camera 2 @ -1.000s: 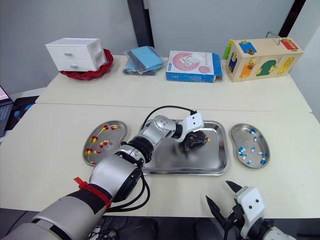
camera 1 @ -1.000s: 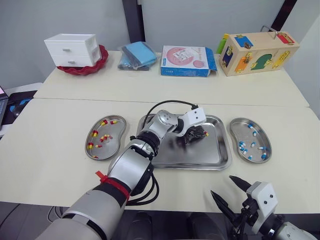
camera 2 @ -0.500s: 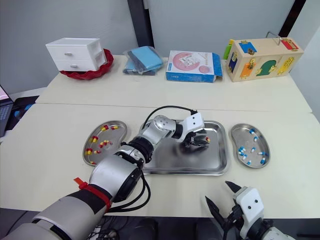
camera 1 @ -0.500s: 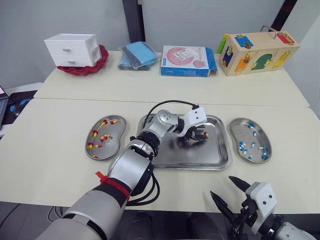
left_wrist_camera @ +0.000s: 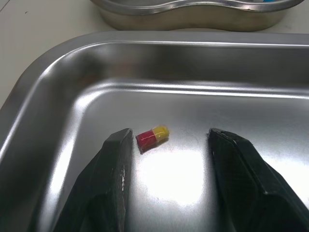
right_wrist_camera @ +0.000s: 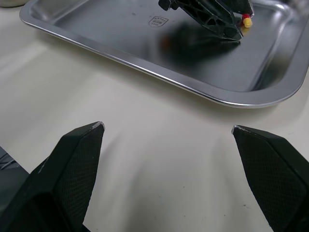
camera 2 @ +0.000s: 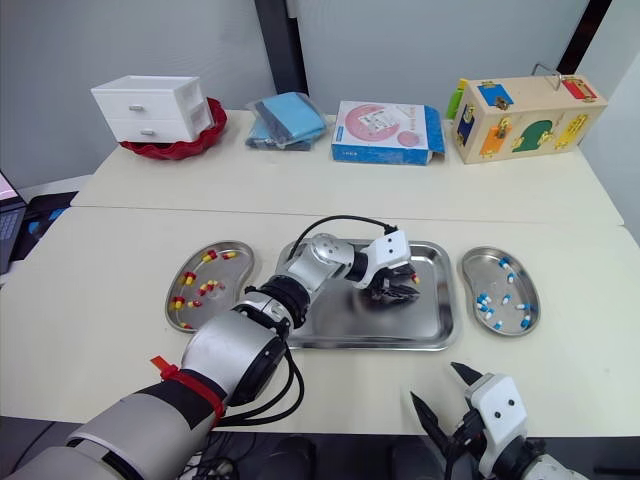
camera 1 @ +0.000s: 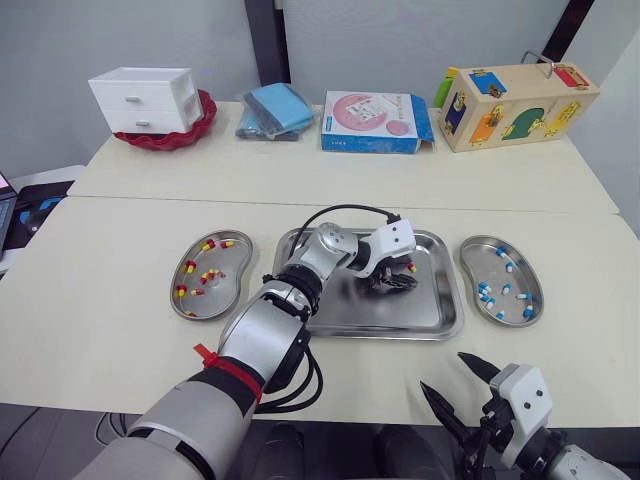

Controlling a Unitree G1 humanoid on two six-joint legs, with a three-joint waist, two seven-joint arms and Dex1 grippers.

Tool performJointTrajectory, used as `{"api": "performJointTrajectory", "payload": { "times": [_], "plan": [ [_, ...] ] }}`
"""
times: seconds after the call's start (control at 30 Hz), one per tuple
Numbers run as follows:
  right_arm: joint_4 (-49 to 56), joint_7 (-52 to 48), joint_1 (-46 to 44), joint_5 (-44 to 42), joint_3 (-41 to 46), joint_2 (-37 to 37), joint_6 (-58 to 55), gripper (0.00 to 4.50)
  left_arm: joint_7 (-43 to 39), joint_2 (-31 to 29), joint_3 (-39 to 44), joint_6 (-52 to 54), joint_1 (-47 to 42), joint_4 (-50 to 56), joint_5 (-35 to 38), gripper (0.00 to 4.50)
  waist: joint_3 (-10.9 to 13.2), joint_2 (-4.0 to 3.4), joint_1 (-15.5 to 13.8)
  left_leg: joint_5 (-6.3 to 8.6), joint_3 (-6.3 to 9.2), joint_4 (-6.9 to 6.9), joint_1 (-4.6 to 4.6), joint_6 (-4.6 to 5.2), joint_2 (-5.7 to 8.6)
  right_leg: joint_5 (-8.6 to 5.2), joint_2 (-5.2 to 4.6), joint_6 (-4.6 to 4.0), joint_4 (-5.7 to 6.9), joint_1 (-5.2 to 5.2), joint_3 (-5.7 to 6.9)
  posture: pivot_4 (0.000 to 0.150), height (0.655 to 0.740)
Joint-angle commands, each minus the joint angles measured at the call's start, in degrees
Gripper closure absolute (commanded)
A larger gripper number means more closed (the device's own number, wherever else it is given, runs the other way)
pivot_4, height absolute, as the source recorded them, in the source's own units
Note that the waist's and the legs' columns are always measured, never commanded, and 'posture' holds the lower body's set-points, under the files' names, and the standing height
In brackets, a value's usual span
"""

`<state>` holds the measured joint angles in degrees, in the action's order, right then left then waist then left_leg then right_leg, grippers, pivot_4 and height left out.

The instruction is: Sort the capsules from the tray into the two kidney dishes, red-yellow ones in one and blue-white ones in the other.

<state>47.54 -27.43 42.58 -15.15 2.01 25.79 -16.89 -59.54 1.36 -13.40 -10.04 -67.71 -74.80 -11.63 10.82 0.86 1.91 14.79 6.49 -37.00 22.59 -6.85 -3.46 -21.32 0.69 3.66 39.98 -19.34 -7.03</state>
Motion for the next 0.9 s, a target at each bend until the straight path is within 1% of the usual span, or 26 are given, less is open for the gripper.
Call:
{"api": "performJointTrajectory", "payload": {
  "times": [0.03,0.2,0.5,0.6,0.7,0.73,0.8,0.83,0.9],
  "plan": [
    [2.45,-0.01,0.12,-0.15,0.12,0.12,0.81,0.0,-0.46,0.02,-0.02,0.09,0.21,0.46,-0.46,2.78,0.0,0.0,0.0,0.0,0.0,0.0,0.0,0.0,0.0,0.0,0.0,0.0,0.0,0.0,0.0,0.15,0.74],
    [2.36,-0.04,0.11,-0.13,0.17,0.13,0.85,0.0,-0.62,0.0,-0.08,0.18,0.31,0.46,-0.66,4.44,0.0,0.0,0.0,0.0,0.0,0.0,0.0,0.0,0.0,0.0,0.0,0.0,0.0,0.0,0.0,0.15,0.74],
    [2.31,-0.07,-0.05,-0.18,0.22,0.17,0.81,0.0,-1.15,-0.21,0.28,0.05,0.14,0.68,-0.71,4.48,-0.01,-0.01,0.0,0.0,0.0,0.0,-0.01,0.0,0.0,0.0,0.0,0.0,0.01,0.0,0.0,0.15,0.74],
    [2.3,-0.06,-0.2,-0.17,0.16,0.17,0.74,0.0,-0.16,-0.41,0.57,-0.22,-0.08,0.78,-0.68,4.48,-0.01,-0.01,0.0,0.0,0.0,0.0,-0.01,0.0,0.0,0.0,0.0,0.0,0.01,0.0,0.0,0.15,0.74],
    [2.34,-0.06,-0.26,-0.18,0.1,0.16,0.74,0.0,0.66,-0.44,1.68,0.28,-0.71,0.9,0.3,3.92,-0.01,-0.01,0.0,0.0,0.0,0.0,-0.01,0.0,0.0,0.0,0.0,0.0,0.01,0.0,0.0,0.15,0.74],
    [2.34,-0.05,-0.27,-0.15,0.09,0.14,0.76,0.0,0.58,-0.47,1.99,0.4,-0.91,0.98,0.64,3.65,-0.01,-0.01,0.0,0.0,0.0,0.0,-0.01,0.0,0.0,0.0,0.0,0.0,0.01,0.0,0.0,0.15,0.74],
    [2.44,-0.01,-0.18,-0.15,0.09,0.13,0.74,0.0,0.14,-0.58,2.9,0.81,-1.42,1.31,1.63,2.9,-0.01,-0.01,0.0,0.0,0.0,0.0,-0.01,0.0,0.0,0.0,0.0,0.0,0.01,0.0,0.0,0.15,0.74],
    [2.51,0.0,-0.02,-0.21,0.11,0.09,0.74,0.0,-0.31,-0.56,3.6,1.39,-1.71,1.52,2.3,2.67,-0.01,-0.01,0.0,0.0,0.0,0.0,-0.01,0.0,0.0,0.0,0.0,0.0,0.01,0.0,0.0,0.15,0.74],
    [2.53,0.02,0.11,-0.16,0.04,0.07,0.77,0.0,-2.23,-0.49,4.43,2.28,-1.95,1.87,3.14,2.04,-0.01,-0.01,0.0,0.0,0.0,0.0,0.0,0.0,0.0,0.0,0.0,0.0,0.01,0.0,0.01,0.15,0.74]
  ]
}}
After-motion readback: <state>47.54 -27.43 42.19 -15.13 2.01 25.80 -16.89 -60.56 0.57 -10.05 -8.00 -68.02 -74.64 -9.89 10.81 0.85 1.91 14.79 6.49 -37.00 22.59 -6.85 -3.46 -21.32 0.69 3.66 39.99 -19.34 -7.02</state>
